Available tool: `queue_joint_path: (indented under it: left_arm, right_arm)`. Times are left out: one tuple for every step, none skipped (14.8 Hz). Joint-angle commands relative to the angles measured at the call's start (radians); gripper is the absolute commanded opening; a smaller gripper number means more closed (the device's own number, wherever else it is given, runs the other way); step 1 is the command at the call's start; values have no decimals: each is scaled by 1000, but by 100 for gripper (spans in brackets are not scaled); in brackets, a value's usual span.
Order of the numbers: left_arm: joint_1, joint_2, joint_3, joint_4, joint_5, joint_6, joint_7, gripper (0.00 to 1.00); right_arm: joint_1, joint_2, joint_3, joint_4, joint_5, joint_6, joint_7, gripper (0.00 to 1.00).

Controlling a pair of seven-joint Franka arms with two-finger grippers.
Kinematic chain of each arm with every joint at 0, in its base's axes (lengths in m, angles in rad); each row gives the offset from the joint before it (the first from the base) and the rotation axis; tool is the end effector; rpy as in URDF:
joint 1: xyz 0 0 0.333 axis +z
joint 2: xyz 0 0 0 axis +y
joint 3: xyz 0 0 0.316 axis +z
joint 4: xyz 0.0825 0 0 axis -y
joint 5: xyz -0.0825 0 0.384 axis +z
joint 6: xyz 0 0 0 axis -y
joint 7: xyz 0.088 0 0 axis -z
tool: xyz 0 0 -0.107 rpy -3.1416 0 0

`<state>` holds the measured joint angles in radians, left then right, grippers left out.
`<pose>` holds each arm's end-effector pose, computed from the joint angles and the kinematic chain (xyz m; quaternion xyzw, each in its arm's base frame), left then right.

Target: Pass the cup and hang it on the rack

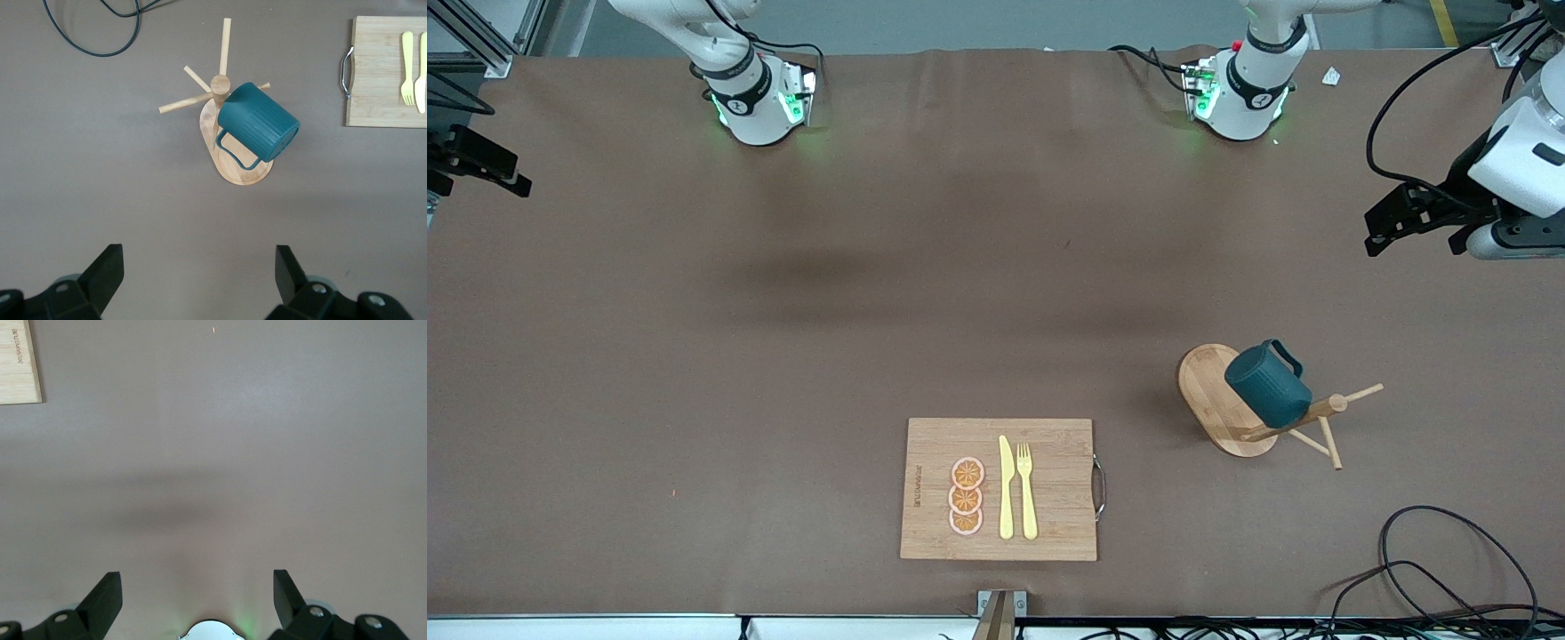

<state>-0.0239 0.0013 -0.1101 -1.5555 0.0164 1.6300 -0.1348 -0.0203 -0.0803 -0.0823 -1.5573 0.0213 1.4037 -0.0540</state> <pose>0.5565 -0.0733 0.6365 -0.9993 -0.0002 -0.0374 0.0031 0.5089 -0.0518 0.6594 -0.9990 0.0226 0.0356 0.0167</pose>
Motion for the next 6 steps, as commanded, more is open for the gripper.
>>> queue_joint_path:
  left_arm:
    - [2,6,6,15,-1,1,26,100]
    - [2,6,6,15,-1,1,24,100]
    - [1,6,6,15,-1,2,24,100]
    - [1,6,6,15,-3,4,24,100]
    - [2,6,6,15,-3,4,26,100]
    - [2,6,6,15,-3,4,29,100]
  right_arm:
    - [-15,-29,13,-26,-7,6,3,100]
    - [-13,-29,13,-26,-7,6,3,100]
    - [-13,-29,13,-26,-6,6,3,100]
    - [-15,-29,13,-26,-7,6,3,100]
    - [-15,-29,13,-26,-7,6,3,100]
    - [-15,-29,13,-26,-6,8,3,100]
